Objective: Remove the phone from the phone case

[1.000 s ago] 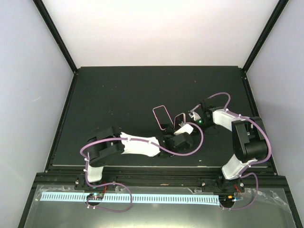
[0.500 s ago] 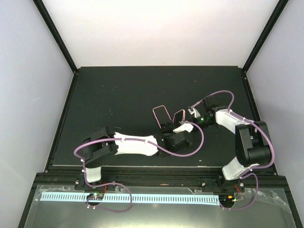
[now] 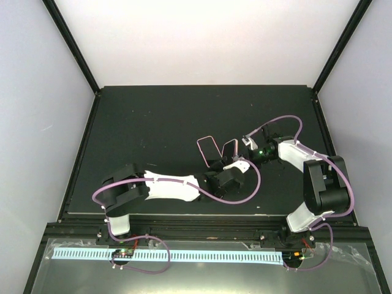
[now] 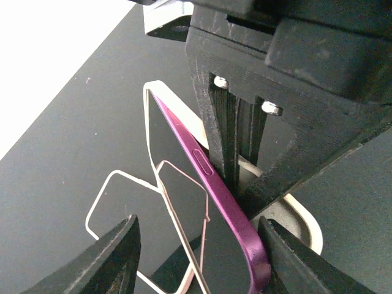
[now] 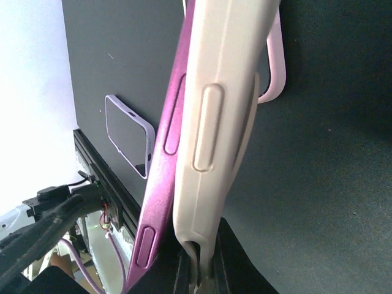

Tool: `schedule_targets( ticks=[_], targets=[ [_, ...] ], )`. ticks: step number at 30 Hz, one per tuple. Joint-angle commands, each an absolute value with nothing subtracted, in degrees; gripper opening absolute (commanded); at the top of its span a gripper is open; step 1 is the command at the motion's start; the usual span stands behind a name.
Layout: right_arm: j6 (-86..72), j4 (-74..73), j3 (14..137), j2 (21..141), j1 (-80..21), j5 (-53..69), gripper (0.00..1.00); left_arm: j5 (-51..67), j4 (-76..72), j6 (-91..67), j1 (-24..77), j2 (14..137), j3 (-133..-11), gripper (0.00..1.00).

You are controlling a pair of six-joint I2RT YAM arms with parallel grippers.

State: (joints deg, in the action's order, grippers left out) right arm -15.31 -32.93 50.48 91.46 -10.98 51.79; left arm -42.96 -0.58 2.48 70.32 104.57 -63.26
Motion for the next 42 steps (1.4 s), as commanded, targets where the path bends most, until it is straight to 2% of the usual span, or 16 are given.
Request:
schedule_targets(
  ticks=[1, 3, 6, 8, 11, 14, 18, 23, 28, 42],
  targets=[
    [-14.01, -35.03, 50.85, 90.54, -10.36, 51.61, 0.01, -47.56, -4.53, 4.45, 67.61, 103.58, -61.00, 0.50],
    [-14.05, -35.10, 51.06, 90.90, -10.37, 50.93, 0.01, -47.46, -5.75, 4.80, 67.61, 104.56, -61.17, 0.47],
    [-13.97, -35.42, 51.47, 91.80, -10.35, 50.47, 0.01, -47.53, -7.51, 5.80, 67.59, 105.99, -61.96, 0.37],
    [-13.89, -35.71, 51.63, 92.48, -10.33, 50.15, 0.01, -47.50, -8.46, 5.77, 67.59, 106.72, -62.32, 0.35],
    [-13.94, -36.13, 51.92, 92.98, -10.26, 49.15, 0.01, -47.19, -9.10, 5.15, 67.52, 107.65, -63.11, 0.22],
    [-14.27, -36.21, 52.20, 92.78, -10.13, 48.17, 0.01, -47.27, -9.92, 4.70, 67.45, 108.61, -63.79, 0.17],
    [-14.85, -35.99, 51.98, 92.22, -9.87, 46.46, 0.01, -49.03, -10.56, 3.14, 67.46, 109.58, -64.47, 0.03],
    [-15.22, -35.51, 51.68, 92.21, -9.57, 43.64, 0.01, -49.86, -12.30, 0.25, 67.48, 109.07, -63.71, 0.02],
    [-15.41, -34.53, 51.58, 91.55, -9.57, 35.88, 0.01, -50.44, -16.85, -2.51, 67.48, 107.31, -61.37, 0.02],
    [-10.79, -32.47, 50.46, 79.34, -9.52, 17.67, 0.01, -47.01, -25.03, -0.01, 63.53, 98.41, -58.33, 0.02]
  ],
)
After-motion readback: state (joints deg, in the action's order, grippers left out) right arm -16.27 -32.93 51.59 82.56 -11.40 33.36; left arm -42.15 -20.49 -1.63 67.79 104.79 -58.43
